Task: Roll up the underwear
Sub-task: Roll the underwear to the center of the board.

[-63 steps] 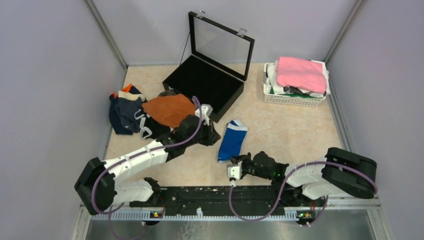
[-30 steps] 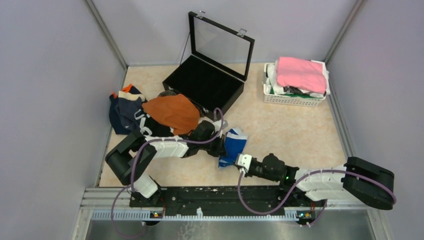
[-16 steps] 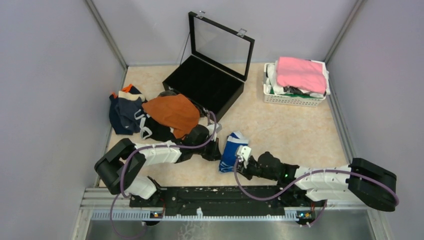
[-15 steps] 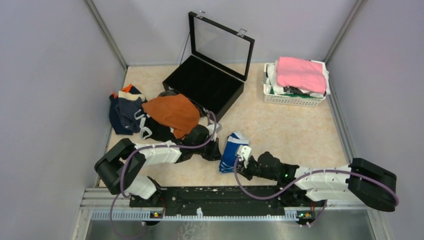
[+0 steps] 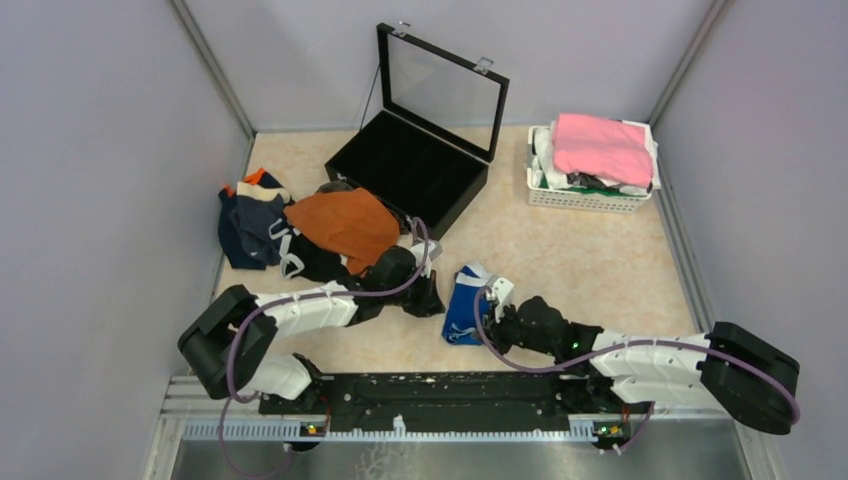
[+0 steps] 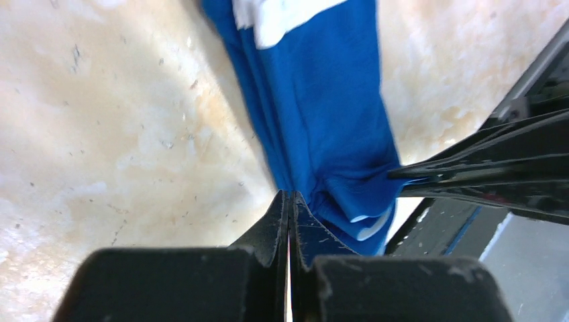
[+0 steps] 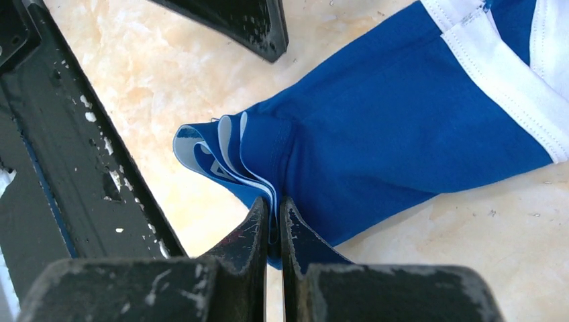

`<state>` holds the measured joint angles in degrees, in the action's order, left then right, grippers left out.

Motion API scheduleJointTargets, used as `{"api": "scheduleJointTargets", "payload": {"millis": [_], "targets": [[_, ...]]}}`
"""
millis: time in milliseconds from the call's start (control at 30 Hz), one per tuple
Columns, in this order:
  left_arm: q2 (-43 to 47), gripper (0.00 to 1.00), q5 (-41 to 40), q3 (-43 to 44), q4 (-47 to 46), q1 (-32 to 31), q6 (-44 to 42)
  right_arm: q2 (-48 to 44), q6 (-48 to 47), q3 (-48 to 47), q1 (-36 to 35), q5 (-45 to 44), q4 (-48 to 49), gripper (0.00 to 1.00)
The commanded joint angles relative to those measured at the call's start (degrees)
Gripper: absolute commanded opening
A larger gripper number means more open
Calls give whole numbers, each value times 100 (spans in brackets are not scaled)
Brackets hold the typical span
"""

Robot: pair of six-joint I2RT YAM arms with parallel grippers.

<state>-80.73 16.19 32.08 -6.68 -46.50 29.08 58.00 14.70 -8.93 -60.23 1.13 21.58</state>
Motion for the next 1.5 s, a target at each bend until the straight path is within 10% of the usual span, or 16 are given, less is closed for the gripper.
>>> {"api": "scheduleJointTargets", "payload": {"millis": [0,567,1467], "targets": [[519,0,-145,428,-156,-17,-65,18,356,-99,134,-86,-165,0],[-602,0,539,898,-1189,-48,-228,537,928,-376,867,254,-483,0],[465,0,-188,8,-1410,-936,-412,1511,1626,-910,1321,651,-846,0]]}}
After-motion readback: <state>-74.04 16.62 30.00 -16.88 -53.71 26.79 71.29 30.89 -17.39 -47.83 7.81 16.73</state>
